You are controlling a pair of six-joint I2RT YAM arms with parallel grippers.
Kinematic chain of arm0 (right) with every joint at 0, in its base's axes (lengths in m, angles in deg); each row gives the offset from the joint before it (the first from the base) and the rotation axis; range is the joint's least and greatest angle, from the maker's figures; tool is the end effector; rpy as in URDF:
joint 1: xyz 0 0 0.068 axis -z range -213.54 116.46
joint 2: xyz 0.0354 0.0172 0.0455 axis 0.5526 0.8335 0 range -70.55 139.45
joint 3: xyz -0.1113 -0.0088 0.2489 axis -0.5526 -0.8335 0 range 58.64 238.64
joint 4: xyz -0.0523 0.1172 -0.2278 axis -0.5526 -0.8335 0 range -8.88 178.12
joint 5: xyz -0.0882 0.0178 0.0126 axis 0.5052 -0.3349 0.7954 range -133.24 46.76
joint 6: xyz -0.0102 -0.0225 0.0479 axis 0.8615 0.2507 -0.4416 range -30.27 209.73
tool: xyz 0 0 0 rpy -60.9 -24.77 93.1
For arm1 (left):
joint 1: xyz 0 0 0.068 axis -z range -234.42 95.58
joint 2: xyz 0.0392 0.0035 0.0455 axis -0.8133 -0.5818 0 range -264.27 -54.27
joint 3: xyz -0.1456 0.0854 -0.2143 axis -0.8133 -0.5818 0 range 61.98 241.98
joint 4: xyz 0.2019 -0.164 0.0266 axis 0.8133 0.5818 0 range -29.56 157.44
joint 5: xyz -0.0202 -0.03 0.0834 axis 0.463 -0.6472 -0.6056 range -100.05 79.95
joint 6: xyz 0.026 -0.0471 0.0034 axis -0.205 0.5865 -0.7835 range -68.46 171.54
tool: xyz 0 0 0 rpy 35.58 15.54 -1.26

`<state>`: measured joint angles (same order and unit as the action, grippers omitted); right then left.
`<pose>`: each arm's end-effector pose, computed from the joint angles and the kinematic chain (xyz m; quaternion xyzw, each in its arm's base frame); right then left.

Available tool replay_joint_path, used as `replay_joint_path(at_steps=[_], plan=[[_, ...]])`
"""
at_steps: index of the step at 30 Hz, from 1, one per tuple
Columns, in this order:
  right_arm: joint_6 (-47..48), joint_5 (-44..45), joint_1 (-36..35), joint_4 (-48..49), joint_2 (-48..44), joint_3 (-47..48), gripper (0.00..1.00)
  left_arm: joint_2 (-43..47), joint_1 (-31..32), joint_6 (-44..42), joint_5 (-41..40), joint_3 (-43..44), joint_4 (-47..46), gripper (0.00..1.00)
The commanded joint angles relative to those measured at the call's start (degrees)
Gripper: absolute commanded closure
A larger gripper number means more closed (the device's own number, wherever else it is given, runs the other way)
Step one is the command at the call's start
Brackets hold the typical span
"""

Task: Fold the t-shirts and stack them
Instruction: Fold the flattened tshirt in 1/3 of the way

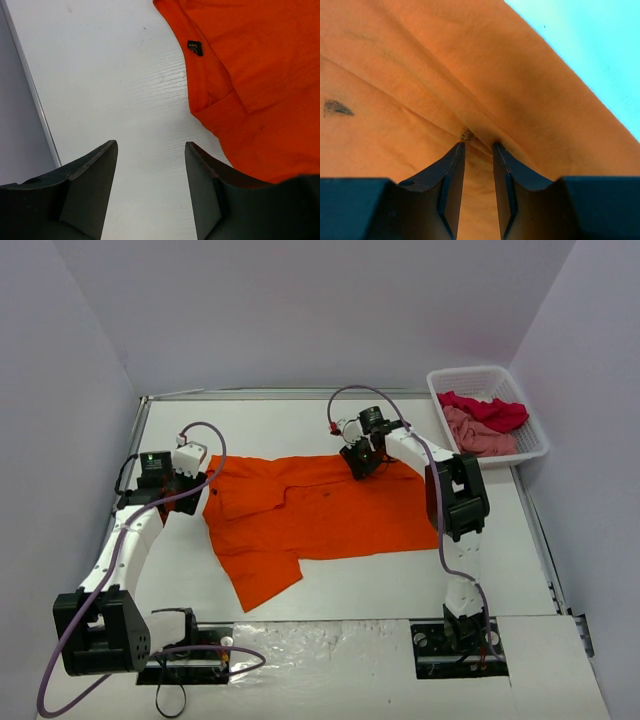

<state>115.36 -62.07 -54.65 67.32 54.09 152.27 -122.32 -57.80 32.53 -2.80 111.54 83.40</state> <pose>0.4413 0.1826 0.1713 -0.4189 0.8345 0.1418 0.3286 0.2545 0.0106 0.2652 0.1495 0.8978 0.0231 0.4136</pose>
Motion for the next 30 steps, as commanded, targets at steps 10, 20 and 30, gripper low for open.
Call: replay_joint_path(at_steps=[10,20,30], plan=[[0.13,0.81,-0.25,-1.61,2.36,2.70,0.75,0.29,0.30,0.55,-0.39,0.54,-0.11,0.45],[0.04,2.13,-0.25,-1.62,4.03,2.97,0.97,0.20,0.30,0.46,-0.30,0.45,-0.02,0.45],[-0.23,1.60,-0.34,-1.62,1.49,2.53,1.00,0.55,0.30,0.55,-0.30,0.45,-0.02,0.45]])
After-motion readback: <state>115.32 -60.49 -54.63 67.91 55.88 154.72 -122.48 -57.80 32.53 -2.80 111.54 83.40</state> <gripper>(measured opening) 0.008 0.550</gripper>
